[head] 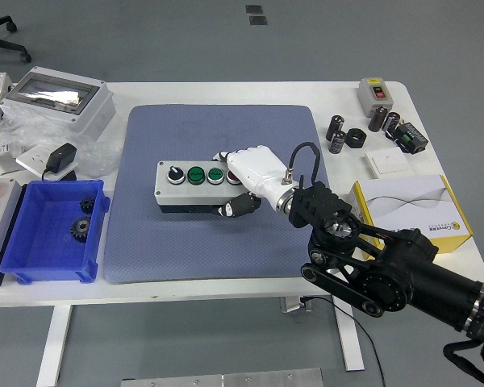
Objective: Pick up the button,place it on the desk,press the button,press the button
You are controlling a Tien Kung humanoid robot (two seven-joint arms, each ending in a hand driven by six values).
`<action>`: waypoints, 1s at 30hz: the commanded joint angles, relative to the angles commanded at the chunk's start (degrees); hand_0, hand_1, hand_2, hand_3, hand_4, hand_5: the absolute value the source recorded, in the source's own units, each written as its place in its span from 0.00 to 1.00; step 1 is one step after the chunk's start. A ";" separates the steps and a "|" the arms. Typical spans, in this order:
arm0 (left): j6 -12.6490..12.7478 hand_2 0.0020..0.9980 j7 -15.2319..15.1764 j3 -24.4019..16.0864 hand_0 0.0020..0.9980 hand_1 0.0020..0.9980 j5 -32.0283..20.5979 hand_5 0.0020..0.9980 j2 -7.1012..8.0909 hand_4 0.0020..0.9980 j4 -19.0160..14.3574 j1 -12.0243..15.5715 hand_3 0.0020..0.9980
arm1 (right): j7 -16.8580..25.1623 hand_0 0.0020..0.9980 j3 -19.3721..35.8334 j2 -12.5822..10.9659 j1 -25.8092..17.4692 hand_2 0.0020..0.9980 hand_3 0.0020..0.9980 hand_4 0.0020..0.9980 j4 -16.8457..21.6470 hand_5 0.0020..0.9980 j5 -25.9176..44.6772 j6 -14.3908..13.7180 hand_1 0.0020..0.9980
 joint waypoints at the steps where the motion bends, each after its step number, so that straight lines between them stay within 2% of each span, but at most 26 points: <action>1: 0.01 0.52 -0.02 0.05 0.62 0.55 -0.07 0.21 -0.04 0.54 0.01 0.02 0.62 | -0.49 0.13 -0.10 0.05 -0.26 0.23 0.24 0.00 -0.02 0.01 0.59 0.17 0.21; 9: 0.05 0.52 -0.03 0.09 0.62 0.55 -0.15 0.21 -0.18 0.54 0.00 0.06 0.62 | -0.25 0.13 -0.40 0.75 -1.32 0.23 0.24 0.00 -0.50 0.01 5.38 -1.48 0.21; 18: 0.04 0.52 -0.10 0.00 0.62 0.55 -0.06 0.21 -0.24 0.54 0.03 -0.07 0.62 | 0.57 0.13 -1.54 1.24 -1.27 0.23 0.25 0.00 -1.89 0.01 5.12 -3.78 0.21; 30: 0.03 0.51 -0.16 0.03 0.62 0.55 -0.08 0.21 -0.22 0.54 0.06 -0.19 0.62 | 1.45 0.13 -4.01 0.89 -0.36 0.23 0.25 0.00 -3.41 0.00 4.77 -3.91 0.21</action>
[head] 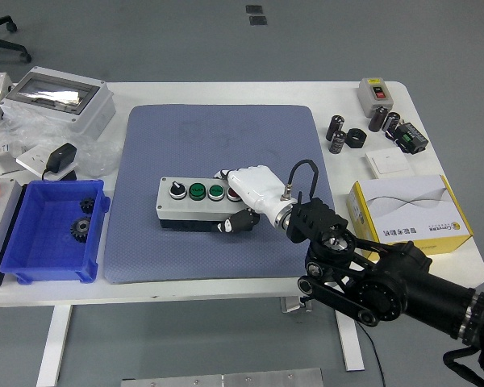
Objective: Pick up the button,place it on the desk,press the button,press the button
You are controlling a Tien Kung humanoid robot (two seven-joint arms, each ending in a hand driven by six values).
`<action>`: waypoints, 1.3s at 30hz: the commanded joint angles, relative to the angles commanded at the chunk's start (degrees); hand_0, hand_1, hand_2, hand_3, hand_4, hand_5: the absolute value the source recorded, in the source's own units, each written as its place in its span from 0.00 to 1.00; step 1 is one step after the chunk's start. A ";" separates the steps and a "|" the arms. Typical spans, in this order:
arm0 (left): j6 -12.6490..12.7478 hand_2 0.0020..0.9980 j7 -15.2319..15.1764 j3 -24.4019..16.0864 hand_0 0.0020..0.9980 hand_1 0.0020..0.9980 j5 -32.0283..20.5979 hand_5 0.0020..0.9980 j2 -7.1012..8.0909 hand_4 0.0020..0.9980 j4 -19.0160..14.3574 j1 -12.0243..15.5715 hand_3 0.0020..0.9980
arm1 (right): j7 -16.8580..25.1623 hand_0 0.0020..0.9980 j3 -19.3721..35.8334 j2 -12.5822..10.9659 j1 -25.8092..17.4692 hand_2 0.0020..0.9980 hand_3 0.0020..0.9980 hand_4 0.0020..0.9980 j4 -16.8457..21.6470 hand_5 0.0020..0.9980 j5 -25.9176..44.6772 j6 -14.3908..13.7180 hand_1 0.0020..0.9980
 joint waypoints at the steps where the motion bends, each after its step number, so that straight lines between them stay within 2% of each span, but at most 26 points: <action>1: 0.00 0.51 -0.02 -0.02 0.62 0.55 0.01 0.21 0.01 0.54 0.01 -0.03 0.62 | 0.04 0.13 -0.17 -0.03 0.06 0.23 0.25 0.00 -0.05 0.00 0.10 0.04 0.21; 13: 0.02 0.52 0.01 0.11 0.62 0.55 -0.16 0.21 -0.02 0.54 0.00 -0.35 0.62 | 0.35 0.13 0.26 -0.13 0.22 0.24 0.26 0.00 -0.34 0.00 0.40 0.51 0.21; 14: 0.05 0.51 0.01 0.13 0.62 0.55 -0.21 0.21 -0.02 0.54 0.00 -0.37 0.62 | 0.37 0.16 0.31 -0.13 0.22 0.30 0.33 0.01 -0.36 0.00 0.43 0.57 0.26; 19: 0.08 0.51 0.09 0.22 0.62 0.55 -0.31 0.21 0.07 0.54 -0.03 -0.36 0.62 | 0.41 0.16 0.70 -0.15 0.17 0.30 0.33 0.01 -0.38 0.00 0.78 1.16 0.26; 20: 0.08 0.51 0.11 0.20 0.62 0.55 -0.29 0.21 0.09 0.54 -0.04 -0.35 0.62 | 0.42 0.18 0.75 -0.16 0.15 0.44 0.41 0.10 -0.38 0.03 0.88 1.29 0.36; 25: -0.03 0.51 0.06 -0.08 0.62 0.55 0.18 0.21 0.21 0.54 -0.02 -0.30 0.62 | 0.40 0.18 1.15 -0.19 0.01 0.44 0.41 0.10 -0.33 0.03 1.20 1.82 0.36; 26: -0.06 0.51 0.04 -0.12 0.62 0.55 0.25 0.21 0.21 0.53 -0.02 -0.30 0.62 | 0.37 0.29 1.20 -0.19 -0.03 0.54 0.50 0.26 -0.32 0.17 1.35 1.95 0.48; 31: -0.06 0.51 0.09 -0.08 0.62 0.55 0.22 0.21 0.26 0.53 -0.04 -0.24 0.62 | 0.24 0.29 1.41 -0.19 -0.25 0.54 0.50 0.26 -0.31 0.17 2.14 2.77 0.48; 32: -0.05 0.51 0.12 -0.08 0.62 0.55 0.22 0.20 0.27 0.53 -0.05 -0.22 0.62 | 0.21 0.54 1.48 -0.20 -0.31 0.58 0.54 0.27 -0.31 0.17 2.32 2.95 0.59; 37: -0.06 0.51 0.09 -0.11 0.62 0.55 0.25 0.20 0.26 0.53 -0.04 -0.19 0.62 | 0.13 0.54 1.97 -0.22 -0.52 0.58 0.54 0.27 -0.19 0.17 2.80 3.71 0.59; 38: -0.07 0.51 0.06 -0.12 0.62 0.55 0.26 0.20 0.25 0.53 -0.03 -0.18 0.62 | 0.08 0.69 2.07 -0.23 -0.56 0.64 0.58 0.24 -0.15 0.21 2.94 3.89 0.65; 39: -0.07 0.51 0.04 -0.13 0.62 0.55 0.27 0.20 0.24 0.53 -0.02 -0.19 0.62 | 0.00 0.69 2.16 -0.23 -0.63 0.64 0.58 0.24 -0.12 0.21 3.09 4.08 0.65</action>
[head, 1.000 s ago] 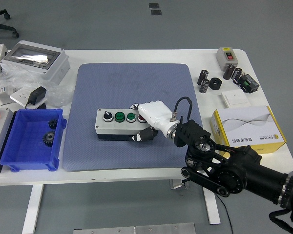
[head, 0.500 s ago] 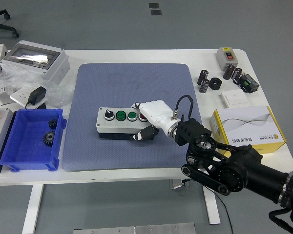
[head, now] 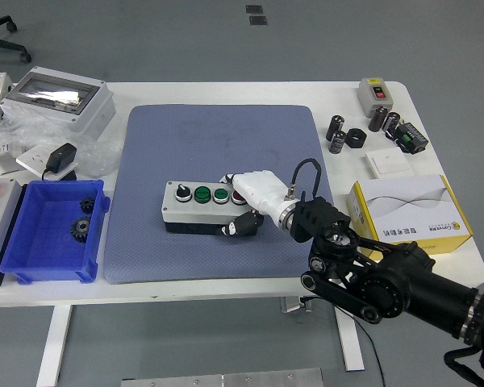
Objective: Pick up the button,place it on the desk,press the button,press the button
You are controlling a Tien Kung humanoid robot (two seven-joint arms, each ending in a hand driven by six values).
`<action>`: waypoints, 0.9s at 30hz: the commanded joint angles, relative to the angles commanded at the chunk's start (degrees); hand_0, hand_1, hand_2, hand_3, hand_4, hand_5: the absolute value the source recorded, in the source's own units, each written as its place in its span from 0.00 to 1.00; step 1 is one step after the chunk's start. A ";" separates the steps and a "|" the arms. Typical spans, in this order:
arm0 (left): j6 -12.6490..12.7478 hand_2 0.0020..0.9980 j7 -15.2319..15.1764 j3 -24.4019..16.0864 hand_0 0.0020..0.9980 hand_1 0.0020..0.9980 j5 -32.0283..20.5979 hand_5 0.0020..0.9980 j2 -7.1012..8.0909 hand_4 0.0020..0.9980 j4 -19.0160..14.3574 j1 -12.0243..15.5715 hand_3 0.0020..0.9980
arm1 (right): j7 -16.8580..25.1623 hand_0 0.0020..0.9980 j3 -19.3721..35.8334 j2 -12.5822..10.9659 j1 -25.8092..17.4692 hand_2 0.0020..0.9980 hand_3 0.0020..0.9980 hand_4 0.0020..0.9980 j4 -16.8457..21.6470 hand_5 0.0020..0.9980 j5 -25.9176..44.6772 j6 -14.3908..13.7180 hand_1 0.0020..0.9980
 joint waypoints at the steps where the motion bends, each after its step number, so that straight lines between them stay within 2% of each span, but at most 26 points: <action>1: 0.00 0.51 -0.01 -0.01 0.62 0.55 0.01 0.20 -0.01 0.53 0.00 0.00 0.62 | -0.06 0.69 0.06 0.00 -0.05 0.64 0.58 0.24 0.02 0.21 0.13 0.13 0.65; 4: 0.00 0.51 -0.01 -0.02 0.62 0.55 0.02 0.20 -0.01 0.53 0.01 0.03 0.62 | -0.19 0.69 0.23 -0.02 -0.18 0.64 0.58 0.24 0.09 0.21 0.37 0.34 0.65; 5: 0.00 0.51 -0.01 -0.01 0.62 0.55 0.00 0.20 -0.01 0.53 0.01 0.05 0.62 | -0.23 0.76 0.32 -0.03 -0.23 0.73 0.66 0.27 0.14 0.23 0.40 0.35 0.73; 10: 0.02 0.51 -0.06 0.01 0.62 0.55 -0.05 0.20 -0.02 0.53 0.02 0.01 0.62 | -0.30 0.76 0.61 -0.06 -0.34 0.73 0.66 0.27 0.28 0.23 0.46 0.15 0.73; 11: 0.02 0.51 -0.08 0.01 0.62 0.55 -0.06 0.20 -0.02 0.53 0.03 -0.01 0.62 | -0.31 0.77 0.70 -0.07 -0.36 0.79 0.73 0.40 0.33 0.25 0.42 0.10 0.75; 16: 0.05 0.51 -0.07 0.04 0.62 0.55 -0.11 0.20 -0.04 0.53 0.02 0.00 0.62 | -0.42 0.77 0.93 -0.11 -0.43 0.79 0.73 0.40 0.47 0.25 0.50 0.19 0.75; 17: 0.06 0.51 -0.07 0.05 0.62 0.55 -0.13 0.20 -0.04 0.53 0.02 0.00 0.62 | -0.44 0.77 0.95 -0.12 -0.44 0.82 0.80 0.52 0.49 0.28 0.54 0.21 0.77; 22: 0.09 0.51 -0.09 0.09 0.62 0.55 -0.24 0.20 -0.06 0.53 0.03 0.03 0.62 | -0.64 0.77 0.99 -0.15 -0.55 0.82 0.80 0.52 0.60 0.28 0.86 0.55 0.77; 23: 0.09 0.51 -0.10 0.10 0.62 0.55 -0.25 0.20 -0.07 0.53 0.03 0.04 0.62 | -0.71 0.77 1.02 -0.17 -0.59 0.84 0.87 0.55 0.66 0.27 0.98 0.65 0.78; 27: 0.10 0.51 -0.11 0.10 0.62 0.55 -0.27 0.20 -0.09 0.53 0.03 0.06 0.62 | -0.87 0.77 1.27 -0.26 -0.77 0.84 0.87 0.55 0.97 0.27 1.46 1.16 0.78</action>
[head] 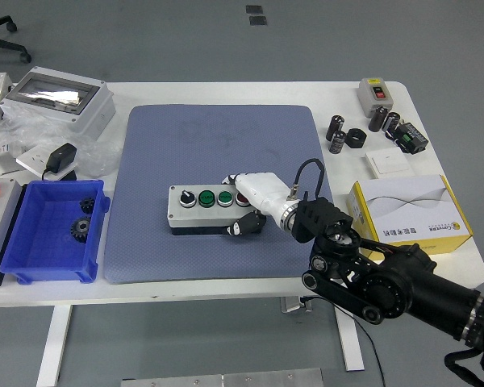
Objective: Pick up the button,place it on the desk,press the button,press the button
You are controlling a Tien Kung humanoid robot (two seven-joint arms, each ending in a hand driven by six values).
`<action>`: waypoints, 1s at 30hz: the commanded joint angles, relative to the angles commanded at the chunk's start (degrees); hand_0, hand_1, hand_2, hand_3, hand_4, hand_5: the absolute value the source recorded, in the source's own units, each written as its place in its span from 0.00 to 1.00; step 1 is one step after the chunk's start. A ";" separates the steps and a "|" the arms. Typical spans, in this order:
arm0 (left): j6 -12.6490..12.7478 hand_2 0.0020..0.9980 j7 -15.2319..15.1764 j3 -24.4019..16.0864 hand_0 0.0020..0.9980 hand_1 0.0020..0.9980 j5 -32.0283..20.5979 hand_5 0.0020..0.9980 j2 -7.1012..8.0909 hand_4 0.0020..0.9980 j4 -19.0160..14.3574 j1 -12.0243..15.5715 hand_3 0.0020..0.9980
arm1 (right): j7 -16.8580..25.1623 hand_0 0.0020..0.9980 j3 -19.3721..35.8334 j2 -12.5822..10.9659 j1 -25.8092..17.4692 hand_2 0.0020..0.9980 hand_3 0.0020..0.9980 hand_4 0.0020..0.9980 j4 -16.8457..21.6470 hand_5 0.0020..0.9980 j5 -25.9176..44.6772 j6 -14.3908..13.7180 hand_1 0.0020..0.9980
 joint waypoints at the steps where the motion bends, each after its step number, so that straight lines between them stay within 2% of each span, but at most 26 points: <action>1: 0.00 0.51 -0.01 0.01 0.62 0.55 -0.02 0.20 -0.01 0.53 0.01 0.00 0.62 | -0.07 0.77 0.14 -0.03 -0.06 0.84 0.87 0.55 0.10 0.27 0.11 0.20 0.78; 2: 0.00 0.51 -0.03 0.03 0.62 0.55 -0.04 0.20 -0.01 0.53 0.02 0.00 0.62 | -0.14 0.77 0.28 -0.06 -0.11 0.85 0.90 0.57 0.19 0.26 0.21 0.42 0.79; 19: 0.02 0.51 -0.02 0.06 0.62 0.55 -0.19 0.21 0.00 0.53 0.00 0.15 0.61 | -1.11 0.77 2.31 -0.73 -0.86 0.89 0.92 0.61 1.93 0.25 0.26 3.28 0.81; 20: 0.02 0.51 -0.02 0.06 0.62 0.55 -0.22 0.21 -0.01 0.52 -0.01 0.16 0.61 | -1.13 0.79 2.35 -0.81 -0.87 0.95 1.00 0.76 2.05 0.33 0.32 3.32 0.87; 30: -0.08 0.51 -0.15 0.02 0.62 0.54 -0.34 0.21 -0.01 0.52 -0.03 0.09 0.61 | -0.54 0.79 1.82 -1.04 -0.59 0.97 1.00 0.80 2.06 0.33 1.19 2.81 0.88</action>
